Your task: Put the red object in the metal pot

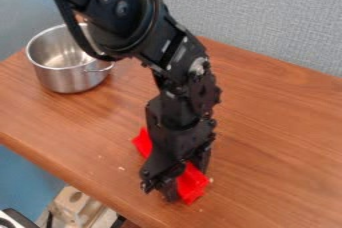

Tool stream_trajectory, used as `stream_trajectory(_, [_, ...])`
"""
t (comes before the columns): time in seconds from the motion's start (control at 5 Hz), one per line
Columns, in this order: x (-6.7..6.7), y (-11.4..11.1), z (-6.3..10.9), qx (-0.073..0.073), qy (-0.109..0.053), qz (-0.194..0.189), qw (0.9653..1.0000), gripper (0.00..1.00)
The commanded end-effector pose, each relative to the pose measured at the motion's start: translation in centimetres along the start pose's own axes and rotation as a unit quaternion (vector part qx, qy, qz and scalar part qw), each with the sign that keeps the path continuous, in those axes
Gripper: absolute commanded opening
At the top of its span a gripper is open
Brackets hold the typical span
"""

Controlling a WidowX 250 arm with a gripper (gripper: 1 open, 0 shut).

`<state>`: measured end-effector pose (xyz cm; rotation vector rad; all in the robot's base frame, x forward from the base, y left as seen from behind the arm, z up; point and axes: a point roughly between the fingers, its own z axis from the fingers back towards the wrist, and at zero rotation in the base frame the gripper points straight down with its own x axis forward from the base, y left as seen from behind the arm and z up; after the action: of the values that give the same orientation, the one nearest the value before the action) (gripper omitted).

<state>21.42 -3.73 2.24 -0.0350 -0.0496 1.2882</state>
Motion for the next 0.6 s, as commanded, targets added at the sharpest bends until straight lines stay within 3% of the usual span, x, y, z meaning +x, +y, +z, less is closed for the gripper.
stream_trajectory(0.0, [0.30, -0.36, 1.00, -0.019, -0.001, 0.005, 0.9998, 0.00])
stream_trajectory(0.4, [0.36, -0.20, 1.19, -0.017, 0.001, 0.005, 0.9998, 0.00])
